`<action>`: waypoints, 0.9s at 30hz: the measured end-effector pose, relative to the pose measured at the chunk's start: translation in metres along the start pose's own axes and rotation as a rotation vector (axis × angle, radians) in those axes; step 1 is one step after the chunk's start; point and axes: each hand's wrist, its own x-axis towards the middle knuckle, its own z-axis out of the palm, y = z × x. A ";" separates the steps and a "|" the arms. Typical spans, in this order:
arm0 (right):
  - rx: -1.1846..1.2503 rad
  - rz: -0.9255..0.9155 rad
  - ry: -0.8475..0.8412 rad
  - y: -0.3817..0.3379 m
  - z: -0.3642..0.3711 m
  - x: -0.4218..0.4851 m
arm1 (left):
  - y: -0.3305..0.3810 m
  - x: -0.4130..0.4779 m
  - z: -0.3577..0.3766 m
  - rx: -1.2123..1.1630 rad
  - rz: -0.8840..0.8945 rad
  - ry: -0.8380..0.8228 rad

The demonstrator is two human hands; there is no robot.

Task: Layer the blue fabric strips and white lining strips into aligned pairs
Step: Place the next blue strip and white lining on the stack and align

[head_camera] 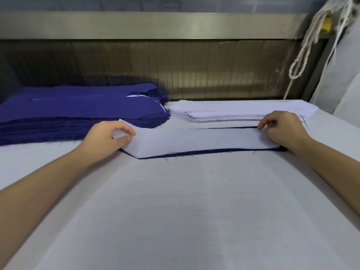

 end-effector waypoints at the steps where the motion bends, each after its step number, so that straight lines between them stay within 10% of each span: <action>1: -0.006 0.003 -0.009 0.001 0.000 0.000 | 0.000 0.000 0.001 0.007 0.008 -0.002; 27: -0.051 0.048 -0.046 0.002 0.001 0.003 | -0.002 0.001 0.002 0.124 0.035 -0.060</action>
